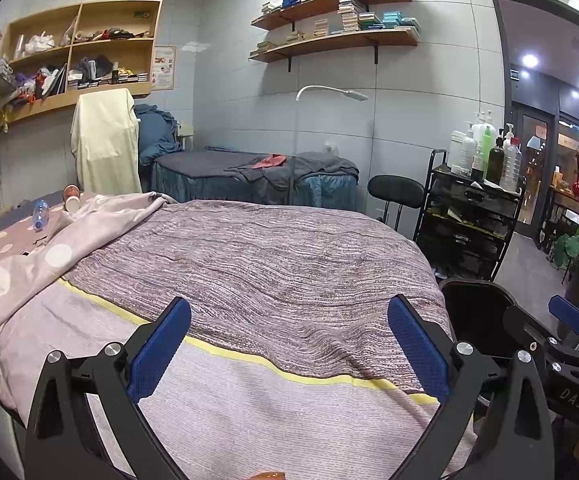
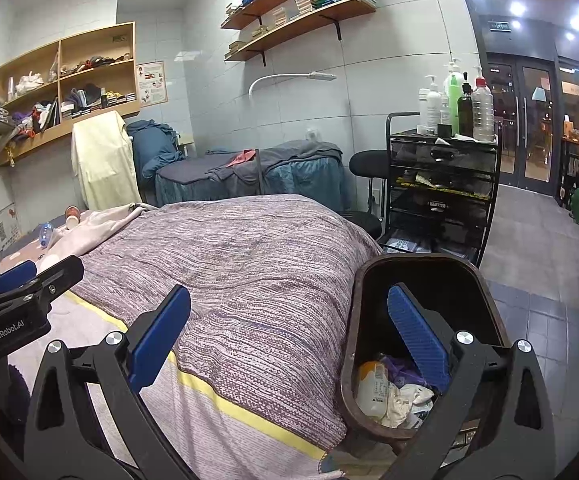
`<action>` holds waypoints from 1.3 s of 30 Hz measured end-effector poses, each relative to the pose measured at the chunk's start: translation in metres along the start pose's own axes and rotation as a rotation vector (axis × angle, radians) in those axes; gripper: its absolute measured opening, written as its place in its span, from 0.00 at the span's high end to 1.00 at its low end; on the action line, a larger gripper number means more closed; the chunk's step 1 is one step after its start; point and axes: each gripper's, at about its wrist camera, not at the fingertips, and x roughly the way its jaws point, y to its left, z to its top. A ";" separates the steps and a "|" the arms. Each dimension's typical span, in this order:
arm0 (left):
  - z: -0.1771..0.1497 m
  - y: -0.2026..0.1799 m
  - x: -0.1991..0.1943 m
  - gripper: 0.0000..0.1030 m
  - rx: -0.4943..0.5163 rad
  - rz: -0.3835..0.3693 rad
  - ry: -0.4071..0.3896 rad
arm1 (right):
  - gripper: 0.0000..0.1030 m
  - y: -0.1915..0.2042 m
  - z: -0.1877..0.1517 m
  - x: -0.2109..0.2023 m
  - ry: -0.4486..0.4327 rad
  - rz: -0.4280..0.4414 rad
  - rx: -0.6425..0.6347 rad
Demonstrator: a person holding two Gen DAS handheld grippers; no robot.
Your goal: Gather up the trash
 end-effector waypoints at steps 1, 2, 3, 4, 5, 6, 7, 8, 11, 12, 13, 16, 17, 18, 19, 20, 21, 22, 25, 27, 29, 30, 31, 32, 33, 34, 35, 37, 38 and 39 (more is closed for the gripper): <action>0.000 0.000 0.000 0.06 0.000 0.000 0.000 | 0.06 0.000 0.000 0.000 0.000 0.000 -0.001; 0.000 0.000 0.000 0.06 0.000 0.000 0.001 | 0.06 0.000 0.000 0.000 0.000 0.000 -0.001; 0.000 0.000 0.000 0.06 0.000 0.000 0.001 | 0.06 0.000 0.000 0.000 0.000 0.000 0.000; 0.000 0.000 0.000 0.06 0.000 0.000 0.001 | 0.06 0.000 0.000 0.000 0.000 0.000 0.000; 0.000 0.000 0.000 0.06 0.001 0.000 0.000 | 0.06 0.000 0.000 0.000 0.001 0.000 0.001; 0.000 0.000 0.000 0.06 0.001 0.001 0.000 | 0.06 0.000 0.000 0.000 0.001 0.000 0.001; 0.000 0.000 0.000 0.06 0.001 0.001 0.000 | 0.06 0.000 0.000 0.000 0.002 0.000 0.001; 0.000 0.000 0.000 0.06 0.001 0.000 0.000 | 0.06 0.000 0.000 0.000 0.002 -0.001 0.001; 0.000 0.000 0.000 0.06 0.001 -0.001 0.001 | 0.06 0.000 0.000 0.000 0.003 -0.001 0.002; 0.000 0.000 0.000 0.06 0.001 0.000 0.001 | 0.06 -0.001 -0.001 0.000 0.003 -0.002 0.003; 0.001 0.000 -0.001 0.06 0.002 0.001 0.001 | 0.06 -0.001 -0.002 0.000 0.003 -0.002 0.004; 0.001 0.000 -0.001 0.06 0.003 0.001 0.000 | 0.06 -0.001 -0.002 0.000 0.004 -0.003 0.005; 0.001 0.000 -0.001 0.06 0.002 0.002 0.000 | 0.06 -0.001 -0.003 0.000 0.004 -0.003 0.006; 0.000 -0.001 -0.001 0.06 0.003 0.002 0.000 | 0.06 -0.001 -0.002 0.000 0.004 -0.003 0.005; 0.000 0.000 -0.001 0.06 0.003 0.002 0.000 | 0.06 -0.001 -0.002 0.000 0.004 -0.003 0.005; 0.000 0.000 -0.001 0.06 0.002 0.002 0.000 | 0.06 -0.001 -0.002 0.000 0.004 -0.003 0.005; 0.001 0.000 -0.001 0.06 0.001 0.001 0.001 | 0.06 -0.001 -0.003 0.000 0.004 -0.003 0.005; 0.001 0.000 -0.001 0.06 0.000 0.001 0.001 | 0.06 -0.001 -0.002 0.000 0.005 -0.003 0.006; 0.001 0.000 -0.001 0.06 0.002 0.002 0.000 | 0.06 -0.001 -0.003 0.001 0.005 -0.004 0.006; 0.001 0.000 -0.001 0.06 0.002 0.002 0.001 | 0.06 -0.002 -0.003 0.001 0.004 -0.004 0.007; 0.001 -0.001 -0.001 0.06 0.003 0.001 0.001 | 0.06 -0.002 -0.004 0.000 0.004 -0.004 0.007; 0.001 -0.001 -0.001 0.06 0.003 0.002 0.002 | 0.06 -0.002 -0.003 0.001 0.005 -0.004 0.006; 0.000 -0.001 0.000 0.06 0.003 0.001 0.002 | 0.06 -0.002 -0.003 0.000 0.005 -0.005 0.006; 0.001 -0.001 0.000 0.06 0.003 0.001 0.002 | 0.06 -0.002 -0.004 0.000 0.005 -0.004 0.007; 0.001 -0.001 0.000 0.06 0.004 0.001 0.002 | 0.06 -0.002 -0.003 0.001 0.005 -0.004 0.007; 0.001 -0.001 0.000 0.06 0.003 0.000 0.002 | 0.06 -0.002 -0.003 0.000 0.006 -0.004 0.007; 0.001 0.000 0.000 0.06 0.003 -0.001 0.003 | 0.06 -0.002 -0.003 0.000 0.006 -0.003 0.007; 0.000 -0.001 0.000 0.06 0.003 -0.003 0.004 | 0.06 -0.002 -0.002 0.001 0.005 -0.004 0.007; 0.000 -0.001 0.001 0.06 0.004 -0.003 0.004 | 0.06 -0.002 -0.003 0.000 0.005 -0.004 0.008; 0.000 -0.001 0.001 0.06 0.005 -0.002 0.004 | 0.06 -0.002 -0.002 0.001 0.006 -0.004 0.008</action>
